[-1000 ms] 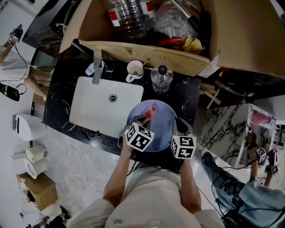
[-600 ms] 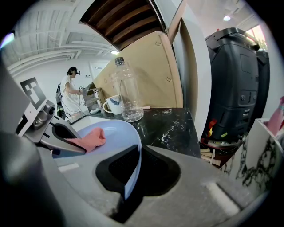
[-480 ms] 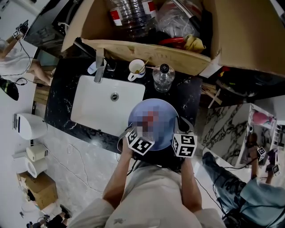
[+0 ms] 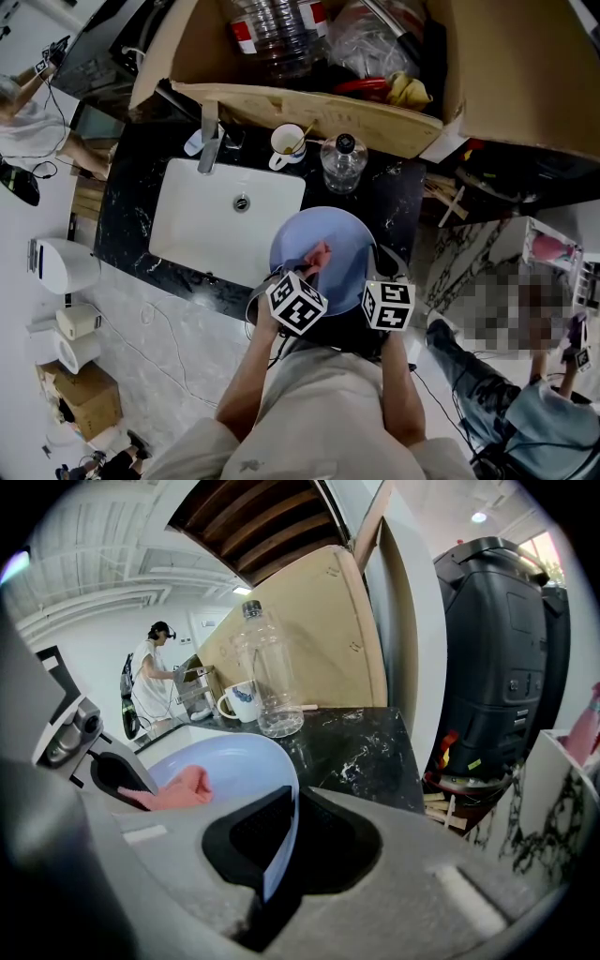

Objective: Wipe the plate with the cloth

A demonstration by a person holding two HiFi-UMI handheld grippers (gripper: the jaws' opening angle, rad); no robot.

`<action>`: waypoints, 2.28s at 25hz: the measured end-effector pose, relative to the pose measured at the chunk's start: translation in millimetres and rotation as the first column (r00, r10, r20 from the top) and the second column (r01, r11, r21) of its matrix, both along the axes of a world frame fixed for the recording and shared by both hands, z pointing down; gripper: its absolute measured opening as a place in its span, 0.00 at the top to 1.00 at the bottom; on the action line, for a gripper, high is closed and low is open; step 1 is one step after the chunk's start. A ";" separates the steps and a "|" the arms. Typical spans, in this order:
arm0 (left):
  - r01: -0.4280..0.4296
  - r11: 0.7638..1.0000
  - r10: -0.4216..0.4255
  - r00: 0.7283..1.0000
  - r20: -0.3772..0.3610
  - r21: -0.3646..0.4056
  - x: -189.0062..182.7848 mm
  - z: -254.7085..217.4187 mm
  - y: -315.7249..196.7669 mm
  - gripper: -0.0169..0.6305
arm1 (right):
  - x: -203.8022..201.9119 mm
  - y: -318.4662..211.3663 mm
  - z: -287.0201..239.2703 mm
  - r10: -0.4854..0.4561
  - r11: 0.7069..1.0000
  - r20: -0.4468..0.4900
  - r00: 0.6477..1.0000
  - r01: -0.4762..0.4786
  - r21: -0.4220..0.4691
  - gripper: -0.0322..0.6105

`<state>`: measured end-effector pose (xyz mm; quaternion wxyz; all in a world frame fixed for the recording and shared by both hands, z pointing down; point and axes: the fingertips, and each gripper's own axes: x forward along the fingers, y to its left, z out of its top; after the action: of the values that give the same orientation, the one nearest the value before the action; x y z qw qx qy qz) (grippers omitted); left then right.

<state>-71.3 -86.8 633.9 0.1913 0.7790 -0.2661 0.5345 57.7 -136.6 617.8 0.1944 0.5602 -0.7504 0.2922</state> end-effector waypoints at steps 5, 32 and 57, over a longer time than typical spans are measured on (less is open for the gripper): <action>-0.036 0.999 0.036 0.999 -0.007 -0.027 8.4 0.8 7.9 0.92 | 0.0 -0.6 0.4 -0.001 1.000 0.001 1.000 0.001 0.000 0.90; -0.109 0.994 0.112 0.979 -0.168 0.023 70.1 -1.1 1.2 0.92 | -1.0 -0.6 -1.2 -0.001 1.000 0.007 1.000 0.001 0.000 0.90; 0.018 0.989 -0.006 0.997 -0.081 0.148 46.4 -0.7 -40.7 0.92 | -1.3 1.2 1.4 -0.026 1.000 -0.005 1.000 0.026 -0.011 0.90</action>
<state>-24.9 -127.5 633.2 0.1467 0.8103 -0.3019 0.4804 56.4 -135.4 619.2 0.2031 0.5500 -0.7557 0.2920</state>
